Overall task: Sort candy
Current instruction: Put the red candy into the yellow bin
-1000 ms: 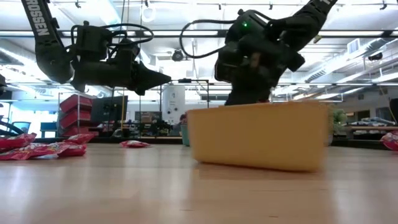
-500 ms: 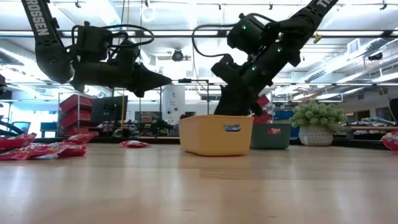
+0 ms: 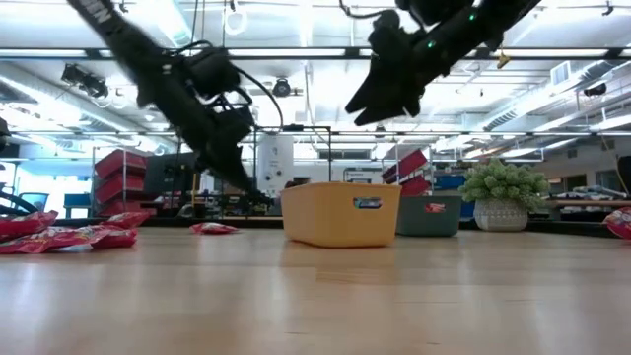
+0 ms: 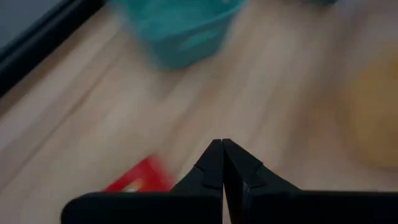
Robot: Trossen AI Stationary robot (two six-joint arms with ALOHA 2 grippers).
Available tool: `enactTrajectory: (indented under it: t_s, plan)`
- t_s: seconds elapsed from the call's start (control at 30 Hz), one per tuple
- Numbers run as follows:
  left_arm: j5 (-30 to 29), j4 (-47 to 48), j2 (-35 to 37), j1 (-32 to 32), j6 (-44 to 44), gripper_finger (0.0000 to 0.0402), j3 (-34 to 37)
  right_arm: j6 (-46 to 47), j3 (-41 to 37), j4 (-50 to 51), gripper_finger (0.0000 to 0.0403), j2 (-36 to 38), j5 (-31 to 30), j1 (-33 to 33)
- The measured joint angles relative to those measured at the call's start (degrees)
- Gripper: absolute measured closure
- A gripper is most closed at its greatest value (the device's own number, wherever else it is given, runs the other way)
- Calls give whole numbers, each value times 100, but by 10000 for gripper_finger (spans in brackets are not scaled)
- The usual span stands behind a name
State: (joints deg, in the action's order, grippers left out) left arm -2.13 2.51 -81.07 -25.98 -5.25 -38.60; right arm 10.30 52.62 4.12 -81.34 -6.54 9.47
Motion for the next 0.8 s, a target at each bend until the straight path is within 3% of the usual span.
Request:
enactTrajectory:
  t_s: [0.1,0.23,0.63,0.8]
  plan:
    - [-606,1259,-38,-2,-97,386,-505,-159,0,67,157,112,-107,0]
    - [-699,1998,-34,-8,-138,353,-781,-355,0,69,160,41,-115,0]
    - [-682,2173,-40,-67,-1060,210,-805,-452,-37,85,163,-396,-112,-7]
    - [-723,2440,-273,-259,-1205,172,-805,-519,-37,62,164,-385,-108,-9]
